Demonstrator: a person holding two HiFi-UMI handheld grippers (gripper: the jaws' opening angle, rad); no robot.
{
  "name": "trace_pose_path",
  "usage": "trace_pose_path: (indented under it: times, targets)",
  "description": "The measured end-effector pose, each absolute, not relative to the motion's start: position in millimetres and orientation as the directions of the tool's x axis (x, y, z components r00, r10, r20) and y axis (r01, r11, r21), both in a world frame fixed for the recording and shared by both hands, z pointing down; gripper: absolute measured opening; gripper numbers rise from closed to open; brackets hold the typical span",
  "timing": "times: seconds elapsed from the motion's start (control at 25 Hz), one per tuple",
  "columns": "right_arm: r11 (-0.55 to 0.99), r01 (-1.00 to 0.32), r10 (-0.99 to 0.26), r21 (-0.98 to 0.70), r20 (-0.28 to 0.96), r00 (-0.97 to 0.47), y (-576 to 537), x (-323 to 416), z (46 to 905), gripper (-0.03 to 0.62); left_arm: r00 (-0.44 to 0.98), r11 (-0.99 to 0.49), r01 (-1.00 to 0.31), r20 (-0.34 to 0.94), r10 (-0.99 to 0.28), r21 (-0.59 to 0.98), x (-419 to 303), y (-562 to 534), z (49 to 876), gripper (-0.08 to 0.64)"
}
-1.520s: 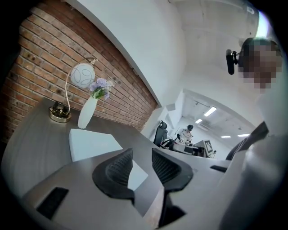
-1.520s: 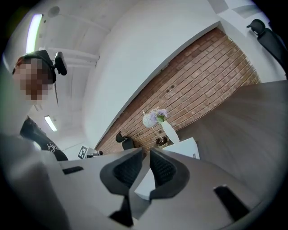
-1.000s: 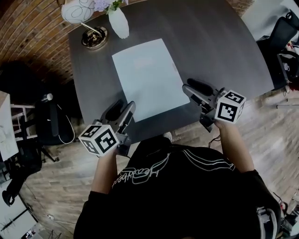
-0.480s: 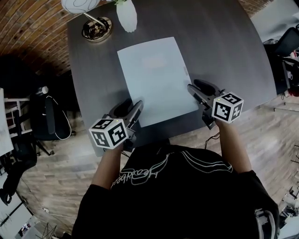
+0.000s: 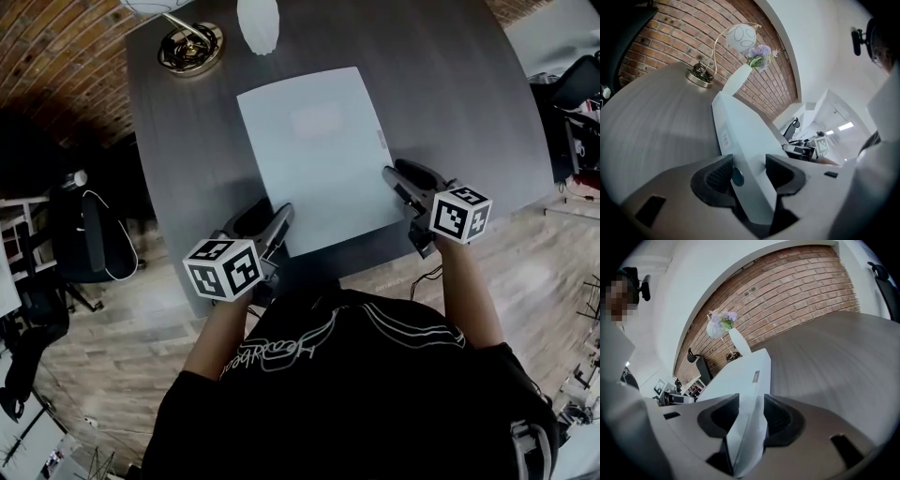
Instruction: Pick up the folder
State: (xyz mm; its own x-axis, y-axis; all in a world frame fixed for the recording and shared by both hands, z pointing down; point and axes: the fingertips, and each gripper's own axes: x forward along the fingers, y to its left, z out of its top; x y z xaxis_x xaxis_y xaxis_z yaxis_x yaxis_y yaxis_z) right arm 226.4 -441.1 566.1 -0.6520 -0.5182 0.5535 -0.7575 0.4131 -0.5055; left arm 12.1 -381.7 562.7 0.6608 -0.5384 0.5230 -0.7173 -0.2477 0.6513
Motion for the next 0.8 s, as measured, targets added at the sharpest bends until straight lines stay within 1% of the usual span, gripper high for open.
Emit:
trace_pose_path:
  times: [0.08,0.16,0.24,0.48,0.8]
  targets:
    - [0.397,-0.746,-0.519,-0.534,0.540,-0.663,-443.9,224.4,565.8,0.140,0.664,-0.244,-0.713,0.521,-0.537,0.657,10.0,-385.1,562.1,0.212]
    - [0.373,-0.728,-0.518,-0.575,0.522,-0.678,-447.6,221.4,566.1,0.113,0.664,-0.244,-0.714,0.523,-0.534,0.656,8.2,-389.0,563.1,0.211]
    - [0.359,-0.718,-0.517,-0.596,0.514,-0.685,-449.3,220.9,567.0,0.111,0.662,-0.243,-0.716,0.526,-0.533,0.654,8.6,-390.1,564.9,0.210]
    - [0.403,-0.728,-0.519,-0.554,0.517,-0.681,-442.1,225.6,567.2,0.107,0.632,-0.242,-0.741,0.530,-0.565,0.626,13.2,-383.9,567.0,0.207]
    - [0.455,-0.701,-0.492,-0.549,0.502,-0.712,-438.8,222.1,568.9,0.107,0.595,-0.191,-0.756,0.536,-0.599,0.626,9.9,-379.3,568.0,0.202]
